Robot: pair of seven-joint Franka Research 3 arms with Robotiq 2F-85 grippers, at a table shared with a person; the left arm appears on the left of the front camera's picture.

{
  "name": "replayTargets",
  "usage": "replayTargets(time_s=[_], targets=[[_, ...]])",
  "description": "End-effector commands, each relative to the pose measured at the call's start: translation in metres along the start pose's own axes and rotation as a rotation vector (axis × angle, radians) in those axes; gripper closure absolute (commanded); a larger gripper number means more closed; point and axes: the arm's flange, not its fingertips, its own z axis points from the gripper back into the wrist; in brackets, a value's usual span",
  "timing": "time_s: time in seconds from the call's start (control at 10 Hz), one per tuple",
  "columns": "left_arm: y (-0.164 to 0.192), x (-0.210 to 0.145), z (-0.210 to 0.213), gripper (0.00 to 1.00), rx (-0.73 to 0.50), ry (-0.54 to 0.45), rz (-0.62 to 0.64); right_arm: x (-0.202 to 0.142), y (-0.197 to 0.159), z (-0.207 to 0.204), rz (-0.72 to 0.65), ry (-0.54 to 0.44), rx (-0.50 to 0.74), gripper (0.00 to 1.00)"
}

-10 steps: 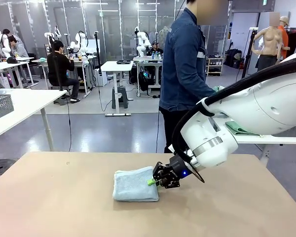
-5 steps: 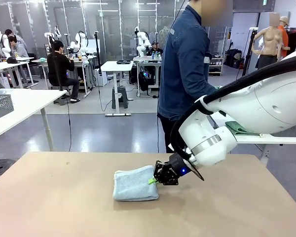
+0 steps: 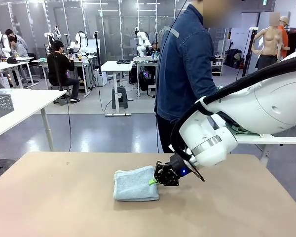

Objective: Fold the towels and place them in the basket.
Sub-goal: Place the folded Towel with hook on the right side of the table.

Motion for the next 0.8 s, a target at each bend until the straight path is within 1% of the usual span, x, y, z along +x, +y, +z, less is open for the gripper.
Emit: replayTargets(time_s=[0.0,0.1,0.2,0.3,0.4,0.5,0.6,0.7], targets=[[-0.001,-0.001,-0.001,0.0,0.012,0.005,0.0,0.0,0.0,0.0,0.0,0.0,0.0,0.95],[-0.001,-0.001,-0.001,0.0,0.012,0.005,0.0,-0.007,0.021,0.019,0.048,0.004,-0.042,0.95],[-0.001,-0.001,-0.001,0.0,0.012,0.005,0.0,-0.013,0.027,0.04,0.051,0.022,-0.044,0.95],[-0.001,-0.001,-0.001,0.0,0.012,0.005,0.0,-0.019,0.02,0.059,0.069,0.013,-0.08,0.95],[-0.001,-0.001,-0.001,0.0,0.012,0.005,0.0,-0.02,0.009,0.075,0.06,-0.021,-0.089,0.95],[-0.001,-0.001,-0.001,0.0,0.012,0.005,0.0,-0.021,-0.006,0.094,0.052,-0.06,-0.132,0.95],[-0.001,-0.001,-0.001,0.0,0.012,0.005,0.0,-0.024,-0.024,0.114,0.053,-0.089,-0.158,0.95],[-0.001,-0.001,-0.001,0.0,0.012,0.005,0.0,-0.025,-0.049,0.141,0.039,-0.123,-0.169,0.95]])
